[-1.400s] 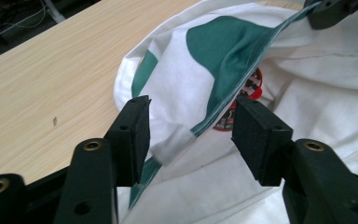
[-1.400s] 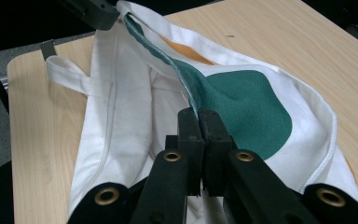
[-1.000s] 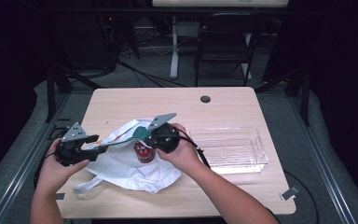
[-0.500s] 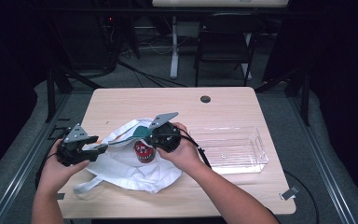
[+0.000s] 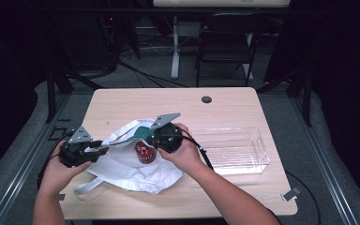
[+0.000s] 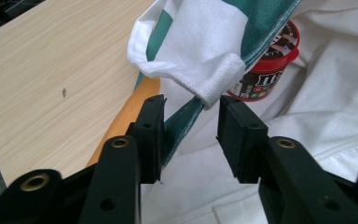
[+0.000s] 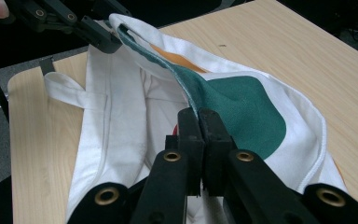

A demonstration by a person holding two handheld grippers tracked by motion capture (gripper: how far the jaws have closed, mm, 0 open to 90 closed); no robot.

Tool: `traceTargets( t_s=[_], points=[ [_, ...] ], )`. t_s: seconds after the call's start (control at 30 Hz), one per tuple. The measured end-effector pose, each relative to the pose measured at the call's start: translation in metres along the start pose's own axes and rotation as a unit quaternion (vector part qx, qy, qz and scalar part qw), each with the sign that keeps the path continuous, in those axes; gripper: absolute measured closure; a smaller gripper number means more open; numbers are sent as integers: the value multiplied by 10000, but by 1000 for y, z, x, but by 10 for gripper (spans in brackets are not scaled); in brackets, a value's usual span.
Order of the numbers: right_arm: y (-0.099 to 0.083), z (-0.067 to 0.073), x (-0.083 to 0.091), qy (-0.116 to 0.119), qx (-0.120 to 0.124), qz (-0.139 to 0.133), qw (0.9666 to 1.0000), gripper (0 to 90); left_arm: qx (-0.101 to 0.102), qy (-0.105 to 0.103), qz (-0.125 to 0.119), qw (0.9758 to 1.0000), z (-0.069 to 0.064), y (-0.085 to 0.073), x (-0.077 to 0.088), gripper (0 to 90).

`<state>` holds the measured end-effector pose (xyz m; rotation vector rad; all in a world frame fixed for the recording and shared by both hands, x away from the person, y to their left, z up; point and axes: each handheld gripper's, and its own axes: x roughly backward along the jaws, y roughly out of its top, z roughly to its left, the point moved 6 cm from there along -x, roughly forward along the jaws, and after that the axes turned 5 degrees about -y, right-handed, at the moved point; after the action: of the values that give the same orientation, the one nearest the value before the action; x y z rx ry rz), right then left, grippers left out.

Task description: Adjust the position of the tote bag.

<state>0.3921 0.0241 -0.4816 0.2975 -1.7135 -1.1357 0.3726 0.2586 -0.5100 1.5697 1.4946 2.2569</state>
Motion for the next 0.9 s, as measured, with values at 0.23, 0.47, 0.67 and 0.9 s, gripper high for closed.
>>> traceTargets(
  t_s=[0.23,0.47,0.67,0.9],
  points=[
    [-1,0,1,2,-19,11,10000,888,-8,-28,3,10000,-1,1,1,698],
    [-2,-1,2,-7,-14,-17,10000,888,17,32,-92,10000,-1,4,3,764],
    [-2,1,5,-94,79,22,9999,888,61,45,-102,9999,-1,10,4,811],
    [-1,-2,7,-213,153,25,9997,886,149,133,-90,9998,-2,18,4,822]
  ],
)
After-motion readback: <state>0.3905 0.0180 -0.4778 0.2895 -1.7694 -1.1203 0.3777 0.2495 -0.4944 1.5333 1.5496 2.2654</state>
